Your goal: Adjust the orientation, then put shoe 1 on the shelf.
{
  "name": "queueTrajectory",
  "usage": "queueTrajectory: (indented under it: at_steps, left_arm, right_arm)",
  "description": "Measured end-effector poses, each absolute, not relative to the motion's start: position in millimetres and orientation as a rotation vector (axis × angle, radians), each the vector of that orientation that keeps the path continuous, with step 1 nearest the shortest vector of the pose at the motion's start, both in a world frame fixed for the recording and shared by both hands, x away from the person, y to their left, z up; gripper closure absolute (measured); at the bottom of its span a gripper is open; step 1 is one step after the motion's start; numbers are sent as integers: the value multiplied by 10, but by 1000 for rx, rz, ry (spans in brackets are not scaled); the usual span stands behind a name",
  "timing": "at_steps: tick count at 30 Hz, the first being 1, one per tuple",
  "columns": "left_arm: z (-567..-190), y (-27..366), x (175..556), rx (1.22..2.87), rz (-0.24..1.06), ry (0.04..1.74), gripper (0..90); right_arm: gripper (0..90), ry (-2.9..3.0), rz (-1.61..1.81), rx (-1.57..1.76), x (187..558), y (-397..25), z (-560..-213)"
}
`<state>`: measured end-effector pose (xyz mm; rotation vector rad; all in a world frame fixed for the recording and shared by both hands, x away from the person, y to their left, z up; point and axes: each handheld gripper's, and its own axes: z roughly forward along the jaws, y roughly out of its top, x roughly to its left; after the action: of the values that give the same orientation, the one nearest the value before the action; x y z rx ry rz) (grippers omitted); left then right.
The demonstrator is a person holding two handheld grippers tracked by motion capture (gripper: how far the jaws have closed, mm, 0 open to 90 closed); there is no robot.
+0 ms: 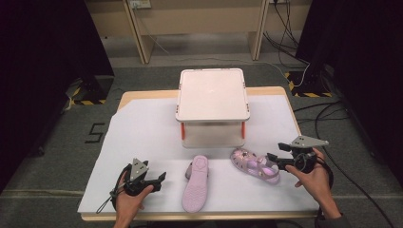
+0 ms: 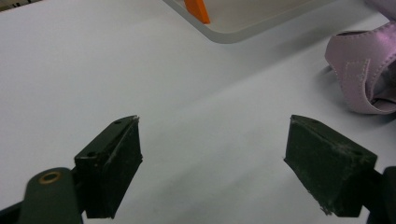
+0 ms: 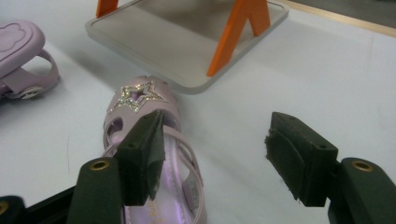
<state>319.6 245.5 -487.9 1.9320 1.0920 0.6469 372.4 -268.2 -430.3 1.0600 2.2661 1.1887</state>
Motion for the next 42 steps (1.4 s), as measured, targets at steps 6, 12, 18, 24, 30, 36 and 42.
queueTrajectory:
  at_steps: [6, 12, 18, 24, 30, 36, 42]
  left_arm:
    - [-4881, 2458, 3208, 1929, 646, 1093, 177]
    - [-4883, 2458, 3223, 1928, 644, 1103, 177]
    - [-4884, 2442, 3234, 1927, 629, 1102, 177]
    - [-4892, 2412, 3240, 1932, 627, 1092, 177]
    - [-4884, 2433, 3232, 1930, 633, 1097, 178]
    - [-4884, 2437, 3228, 1926, 637, 1094, 178]
    - [-4883, 2449, 3225, 1928, 637, 1095, 178]
  right_arm:
    - [348, 2317, 1102, 979, 3721, -2630, -4343]
    - [333, 2367, 1043, 929, 3721, -2598, -4403]
    - [311, 2405, 1000, 875, 3727, -2527, -4463]
    - [310, 2408, 992, 804, 3670, -2406, -4438]
    - [303, 2434, 1019, 777, 3628, -2308, -4436]
    - [299, 2465, 999, 722, 3577, -2154, -4474]
    - [357, 2425, 911, 684, 3542, -2061, -4513]
